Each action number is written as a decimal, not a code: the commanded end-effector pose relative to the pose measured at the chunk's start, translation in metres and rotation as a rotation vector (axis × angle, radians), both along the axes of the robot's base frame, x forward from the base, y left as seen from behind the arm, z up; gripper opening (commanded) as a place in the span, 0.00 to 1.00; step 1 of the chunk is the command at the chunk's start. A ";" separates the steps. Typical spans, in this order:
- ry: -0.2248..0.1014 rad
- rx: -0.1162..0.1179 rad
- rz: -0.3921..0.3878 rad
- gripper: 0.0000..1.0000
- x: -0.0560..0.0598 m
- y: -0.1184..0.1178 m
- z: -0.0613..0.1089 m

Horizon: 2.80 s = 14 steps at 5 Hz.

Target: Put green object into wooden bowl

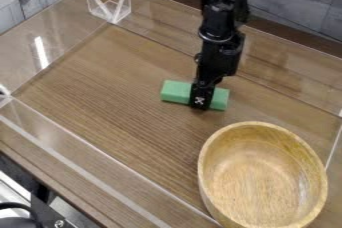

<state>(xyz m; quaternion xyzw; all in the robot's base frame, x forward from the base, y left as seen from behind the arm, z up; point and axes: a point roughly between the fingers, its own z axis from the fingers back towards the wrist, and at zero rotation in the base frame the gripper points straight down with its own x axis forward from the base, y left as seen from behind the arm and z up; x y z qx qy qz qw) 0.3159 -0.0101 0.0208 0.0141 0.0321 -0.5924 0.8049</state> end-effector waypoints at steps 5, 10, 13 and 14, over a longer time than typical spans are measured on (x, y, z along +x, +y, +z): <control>-0.068 0.000 0.342 0.00 -0.004 0.007 0.034; -0.118 0.024 0.474 0.00 0.007 0.002 0.053; -0.126 0.028 0.506 0.00 0.013 -0.022 0.034; -0.142 0.027 0.528 0.00 0.017 -0.032 0.044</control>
